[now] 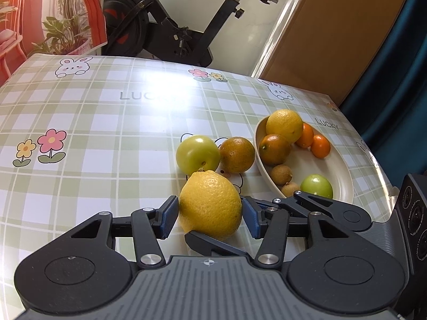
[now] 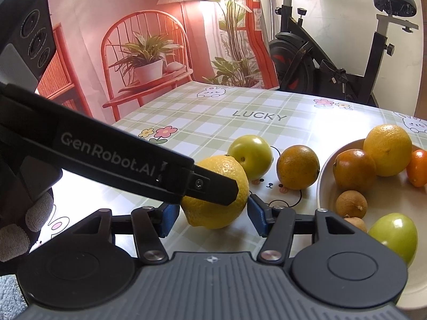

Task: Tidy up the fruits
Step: 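Close both grippers around the large lemon and lift it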

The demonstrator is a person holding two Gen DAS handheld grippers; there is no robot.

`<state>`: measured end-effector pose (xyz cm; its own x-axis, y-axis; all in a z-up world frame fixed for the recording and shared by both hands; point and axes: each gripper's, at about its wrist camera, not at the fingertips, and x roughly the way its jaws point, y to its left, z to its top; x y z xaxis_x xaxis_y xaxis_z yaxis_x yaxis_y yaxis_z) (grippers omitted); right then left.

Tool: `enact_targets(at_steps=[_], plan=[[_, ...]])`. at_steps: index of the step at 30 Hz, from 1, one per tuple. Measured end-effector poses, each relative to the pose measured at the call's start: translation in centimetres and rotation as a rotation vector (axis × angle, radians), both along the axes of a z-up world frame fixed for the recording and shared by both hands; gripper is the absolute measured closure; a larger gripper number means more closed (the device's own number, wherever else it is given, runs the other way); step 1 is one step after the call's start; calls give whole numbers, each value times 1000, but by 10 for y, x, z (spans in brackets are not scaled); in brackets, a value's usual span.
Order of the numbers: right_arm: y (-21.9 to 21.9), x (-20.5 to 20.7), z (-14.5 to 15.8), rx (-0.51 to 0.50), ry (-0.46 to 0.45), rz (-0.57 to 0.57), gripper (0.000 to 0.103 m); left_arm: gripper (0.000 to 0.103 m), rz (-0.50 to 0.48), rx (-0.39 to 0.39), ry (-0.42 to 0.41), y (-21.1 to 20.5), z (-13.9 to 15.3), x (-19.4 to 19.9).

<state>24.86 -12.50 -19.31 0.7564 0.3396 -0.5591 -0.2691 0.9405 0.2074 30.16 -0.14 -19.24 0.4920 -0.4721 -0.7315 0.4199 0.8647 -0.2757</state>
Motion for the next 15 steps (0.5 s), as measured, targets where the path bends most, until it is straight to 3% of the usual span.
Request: enact_targets(at_steps=[15], plan=[[-25, -42, 14, 80, -56, -92, 44, 48, -66, 58, -67, -40, 29, -32]])
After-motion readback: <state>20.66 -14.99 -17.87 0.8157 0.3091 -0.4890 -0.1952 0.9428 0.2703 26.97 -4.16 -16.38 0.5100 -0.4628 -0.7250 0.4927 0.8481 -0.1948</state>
